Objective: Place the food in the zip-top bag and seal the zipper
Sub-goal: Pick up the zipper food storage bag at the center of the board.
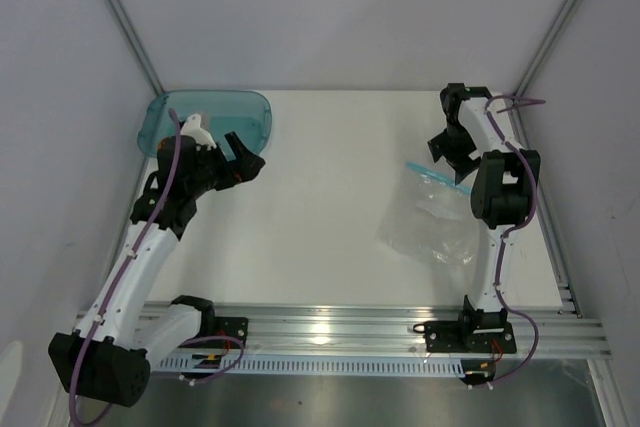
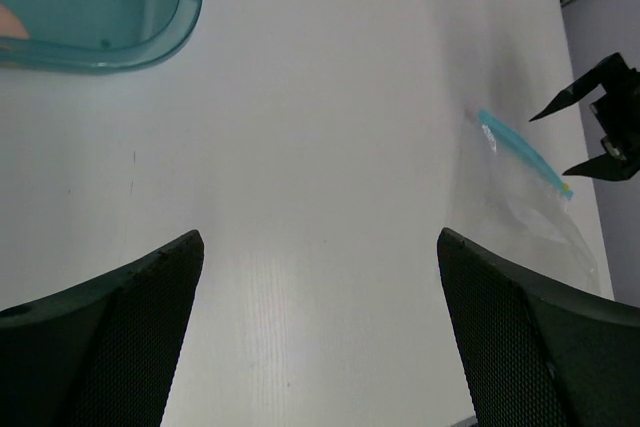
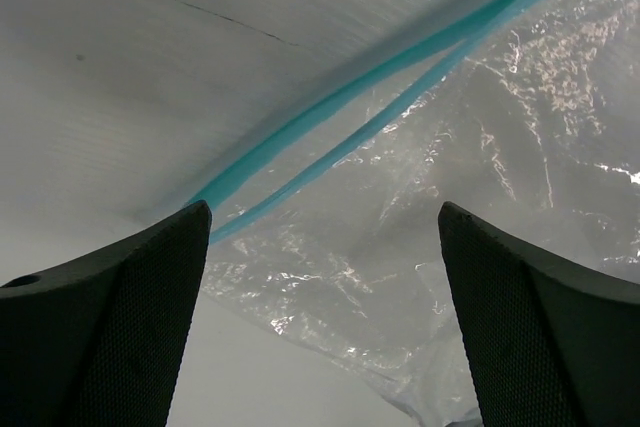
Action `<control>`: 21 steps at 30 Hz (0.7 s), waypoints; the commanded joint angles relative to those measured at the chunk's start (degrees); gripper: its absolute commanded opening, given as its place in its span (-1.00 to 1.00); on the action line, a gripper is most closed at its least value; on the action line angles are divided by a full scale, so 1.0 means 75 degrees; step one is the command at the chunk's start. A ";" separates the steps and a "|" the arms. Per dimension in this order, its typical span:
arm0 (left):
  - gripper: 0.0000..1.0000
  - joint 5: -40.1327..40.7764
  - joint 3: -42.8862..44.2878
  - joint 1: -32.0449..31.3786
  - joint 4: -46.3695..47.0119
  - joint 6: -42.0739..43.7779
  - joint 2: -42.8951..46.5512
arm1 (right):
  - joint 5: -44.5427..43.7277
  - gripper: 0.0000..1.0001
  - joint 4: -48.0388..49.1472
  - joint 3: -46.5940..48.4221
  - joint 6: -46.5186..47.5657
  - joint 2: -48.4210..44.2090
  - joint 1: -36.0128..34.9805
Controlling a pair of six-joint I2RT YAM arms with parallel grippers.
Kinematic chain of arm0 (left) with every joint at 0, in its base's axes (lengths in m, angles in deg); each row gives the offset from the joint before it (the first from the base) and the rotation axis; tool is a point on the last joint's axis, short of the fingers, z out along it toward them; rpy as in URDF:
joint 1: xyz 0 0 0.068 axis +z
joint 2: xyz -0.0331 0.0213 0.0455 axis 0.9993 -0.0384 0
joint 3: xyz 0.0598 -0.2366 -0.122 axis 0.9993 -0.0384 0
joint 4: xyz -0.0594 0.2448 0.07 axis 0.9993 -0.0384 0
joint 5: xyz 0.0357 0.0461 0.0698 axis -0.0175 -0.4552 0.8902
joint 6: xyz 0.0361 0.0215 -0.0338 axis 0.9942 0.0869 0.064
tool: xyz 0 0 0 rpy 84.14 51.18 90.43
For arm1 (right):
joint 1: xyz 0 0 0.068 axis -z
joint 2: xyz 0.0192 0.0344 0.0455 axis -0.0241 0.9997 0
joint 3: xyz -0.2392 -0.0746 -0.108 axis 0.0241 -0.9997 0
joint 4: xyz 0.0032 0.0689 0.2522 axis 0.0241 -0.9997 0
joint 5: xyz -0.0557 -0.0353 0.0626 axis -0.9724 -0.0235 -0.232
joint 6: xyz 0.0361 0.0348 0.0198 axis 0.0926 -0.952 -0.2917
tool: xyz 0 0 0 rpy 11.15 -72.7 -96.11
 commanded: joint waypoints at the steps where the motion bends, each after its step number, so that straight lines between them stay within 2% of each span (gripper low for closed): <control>1: 0.99 0.0435 0.0218 -0.0123 -0.0477 -0.0156 0.0132 | -0.0172 0.89 -0.0429 -0.0380 -0.0857 -0.0389 -0.0022; 3: 0.99 0.0657 0.0160 -0.0123 -0.0512 -0.0250 0.0249 | -0.0078 0.79 -0.0103 -0.0755 -0.0893 -0.0519 0.0001; 7: 0.99 0.0811 -0.0332 -0.0123 -0.0010 -0.0344 0.0857 | -0.0066 0.76 -0.0041 -0.0886 -0.0777 -0.0356 0.0084; 12: 0.99 0.0671 -0.0216 -0.0123 -0.0032 -0.0250 0.0870 | 0.0063 0.68 0.0134 -0.1060 -0.0636 -0.0132 0.0154; 21: 0.99 0.0729 -0.0309 -0.0123 0.0015 -0.0121 0.0999 | 0.0180 0.76 0.0591 -0.1413 -0.0717 -0.0589 0.0236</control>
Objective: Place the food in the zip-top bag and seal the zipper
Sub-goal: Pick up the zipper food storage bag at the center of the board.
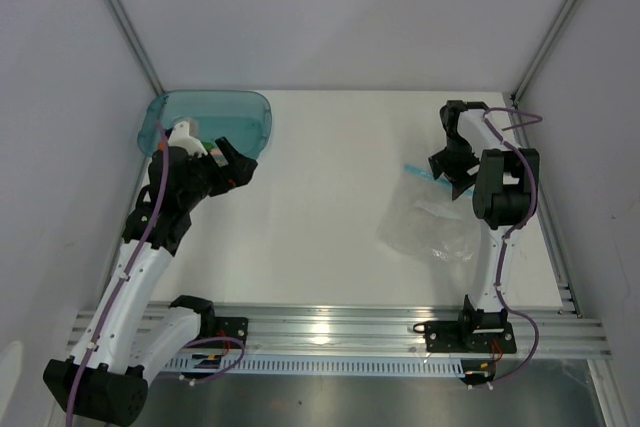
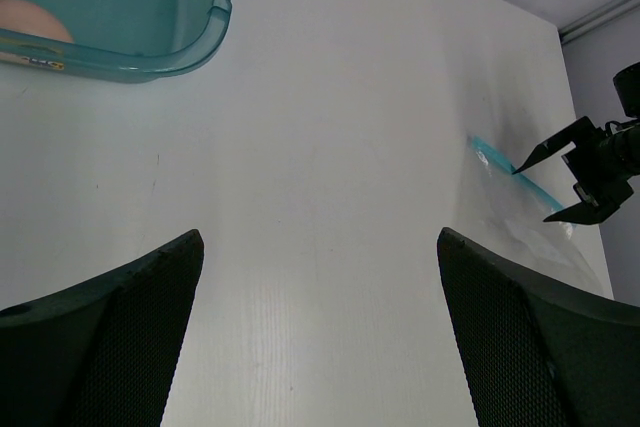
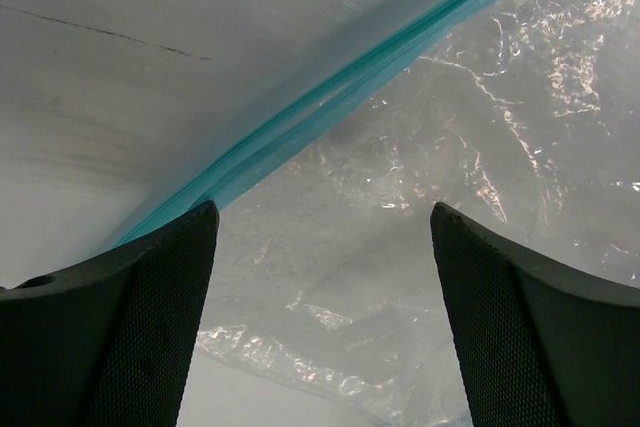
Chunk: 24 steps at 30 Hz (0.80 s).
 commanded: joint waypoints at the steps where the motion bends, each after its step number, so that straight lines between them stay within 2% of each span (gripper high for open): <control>1: 0.99 0.0044 -0.0018 -0.0044 0.0233 0.0045 0.0134 | -0.0001 0.77 0.0131 0.0012 -0.0228 -0.0467 0.0116; 17: 0.99 0.0021 -0.0041 -0.0044 0.0421 0.0127 -0.0089 | 0.0093 0.85 -0.0256 0.0833 -0.0111 0.0095 0.0621; 24: 0.99 -0.0131 -0.0018 -0.0044 0.0351 0.0185 -0.0218 | 0.0339 0.79 -0.0210 0.0307 -0.0087 0.0096 0.0504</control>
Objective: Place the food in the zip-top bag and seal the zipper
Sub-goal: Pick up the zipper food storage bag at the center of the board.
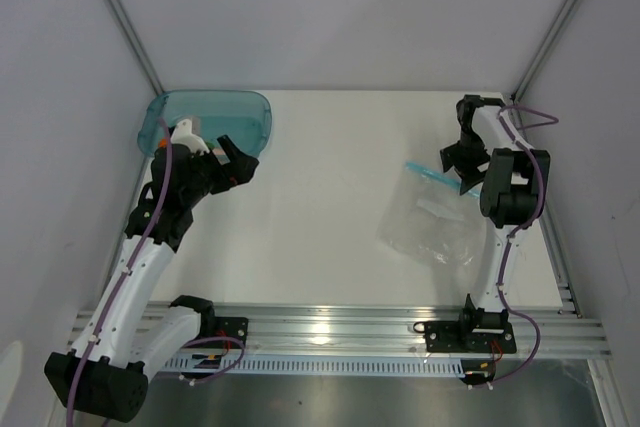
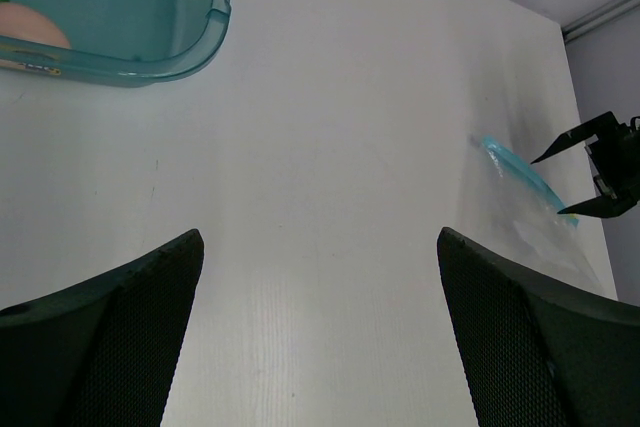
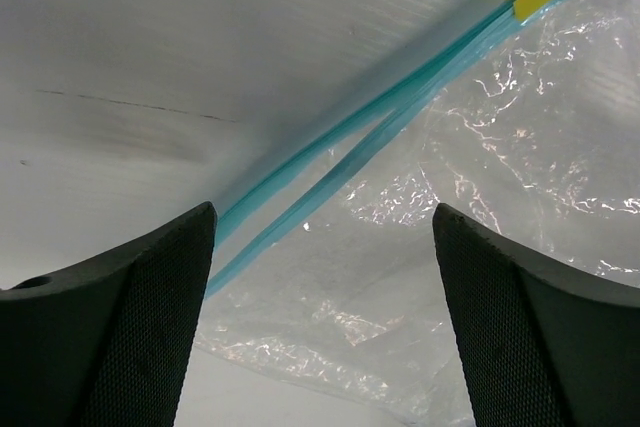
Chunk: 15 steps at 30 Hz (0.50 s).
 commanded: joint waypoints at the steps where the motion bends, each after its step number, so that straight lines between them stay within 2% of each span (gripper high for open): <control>1: 0.99 -0.0213 0.0005 -0.0044 0.0100 0.0176 -0.0055 | 0.0074 0.77 -0.0087 -0.0248 -0.0061 0.0008 -0.0126; 6: 0.99 -0.0564 -0.0006 -0.0044 0.0017 0.0200 0.0085 | 0.0262 0.66 -0.0075 -0.0284 -0.0049 0.0032 -0.0161; 9: 0.99 -0.0566 -0.0264 -0.0032 0.0240 0.0049 0.0401 | 0.0344 0.37 -0.0063 -0.0272 -0.0072 0.0043 -0.0208; 10: 0.99 -0.0589 -0.0345 -0.0032 0.0275 0.0036 0.0460 | 0.0355 0.16 -0.0086 -0.0284 -0.0084 0.0032 -0.0208; 15: 0.99 -0.0729 -0.0370 -0.0021 0.0346 0.0060 0.0520 | 0.0309 -0.14 -0.0098 -0.0412 -0.0108 -0.0015 -0.0489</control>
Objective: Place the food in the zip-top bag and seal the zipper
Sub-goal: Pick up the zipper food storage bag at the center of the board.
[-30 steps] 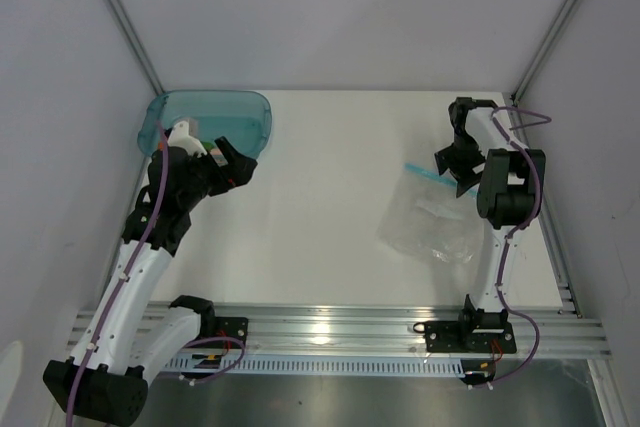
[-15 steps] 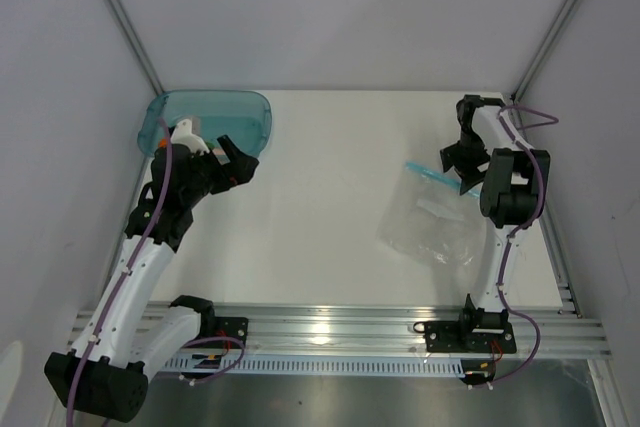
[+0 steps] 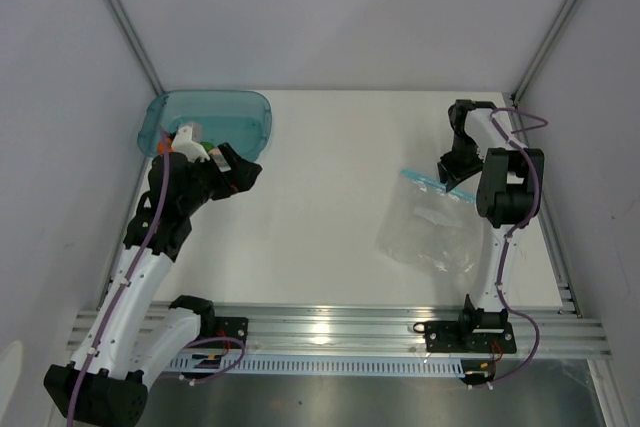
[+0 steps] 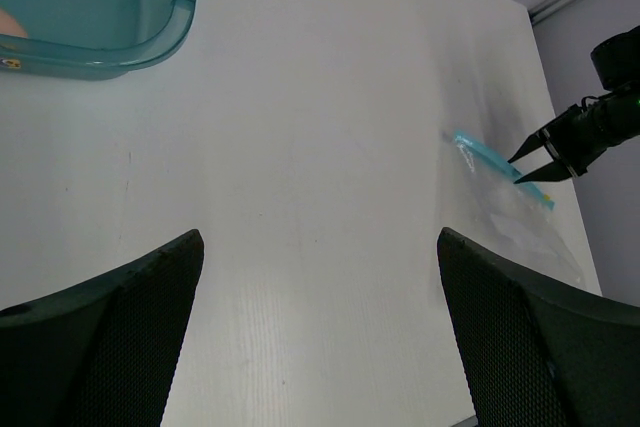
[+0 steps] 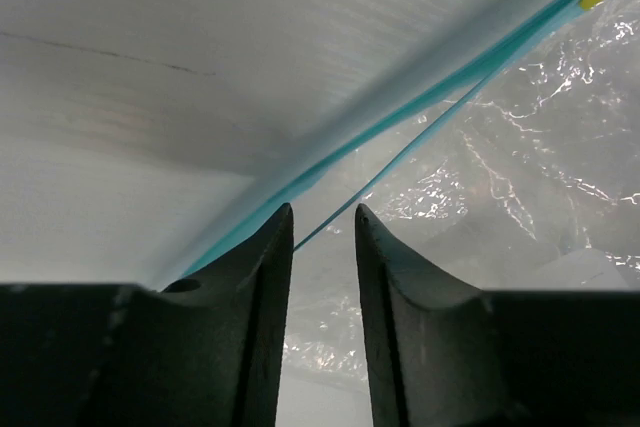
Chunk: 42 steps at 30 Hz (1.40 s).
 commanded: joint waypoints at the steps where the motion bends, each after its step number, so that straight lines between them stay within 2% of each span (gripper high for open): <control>1: 0.99 -0.0251 0.0093 -0.0009 0.0148 0.0039 -0.0005 | -0.0064 -0.38 -0.0136 -0.0121 -0.0175 -0.0050 -0.0265; 3: 0.99 -0.0252 0.0141 0.0003 -0.0063 -0.0100 -0.0076 | 0.0017 -0.69 -0.0043 -0.0297 -0.0152 -0.0062 -0.0347; 4: 0.99 -0.0275 0.0188 0.0038 -0.0110 -0.0136 -0.0122 | 0.0029 -0.95 -0.0031 -0.0332 -0.0163 -0.0062 -0.0359; 5: 0.99 -0.0322 0.0188 0.0061 -0.0134 -0.0218 -0.0123 | 0.0053 -1.00 0.0039 -0.0402 -0.0152 -0.0073 -0.0429; 10: 0.99 -0.1036 0.0024 0.0237 0.0181 -0.0254 -0.0087 | 0.0006 -1.00 0.0250 -0.0321 0.0012 -0.0108 -0.0686; 14: 0.99 -0.1598 -0.0070 0.0249 0.0486 -0.0126 -0.0088 | -0.0402 -1.00 0.0952 -0.0180 0.0817 -0.0541 -0.1155; 16: 0.87 -0.1973 -0.0094 0.0261 0.0627 -0.0008 -0.0064 | -0.0498 -1.00 0.1803 -0.0203 0.1462 -0.1045 -0.1610; 17: 0.73 -0.2172 -0.0186 0.0261 0.0860 0.0155 -0.0041 | -0.0486 -1.00 0.2053 -0.0192 0.2046 -0.1162 -0.1764; 19: 0.65 -0.2758 -0.0222 0.0261 0.1025 0.0273 -0.0052 | -0.0101 -1.00 0.2533 0.0029 0.2716 -0.1386 -0.2173; 20: 0.54 -0.2980 -0.0245 0.0261 0.1223 0.0413 -0.0076 | 0.0040 -1.00 0.2559 0.0158 0.2998 -0.1421 -0.2303; 22: 0.49 -0.3717 -0.0362 0.0249 0.1504 0.0542 -0.0076 | 0.0425 -1.00 0.2745 0.0393 0.3806 -0.1561 -0.2677; 23: 0.41 -0.4092 -0.0537 0.0249 0.2063 0.0566 -0.0041 | 0.0602 -1.00 0.2805 0.0417 0.4053 -0.1643 -0.2807; 25: 0.29 -0.4550 -0.0737 0.0249 0.2431 0.0381 -0.0006 | 0.1082 -1.00 0.3073 0.0348 0.4627 -0.1959 -0.3157; 26: 0.20 -0.4610 -0.0877 0.0249 0.2711 0.0298 -0.0006 | 0.1223 -1.00 0.3133 0.0312 0.4757 -0.2065 -0.3299; 28: 0.15 -0.4751 -0.0972 0.0226 0.2877 0.0111 -0.0111 | 0.1715 -1.00 0.3297 0.0219 0.5155 -0.2322 -0.3557; 34: -0.02 -0.4811 -0.0890 -0.0254 0.2877 0.0004 -0.0766 | 0.1997 -1.00 0.4069 -0.0717 0.5743 -0.3084 -0.4729; 42: -0.02 -0.3686 -0.1336 -0.1121 0.3686 -0.0699 -0.1493 | 0.2151 -1.00 0.4785 -0.1598 0.5356 -0.3812 -0.5455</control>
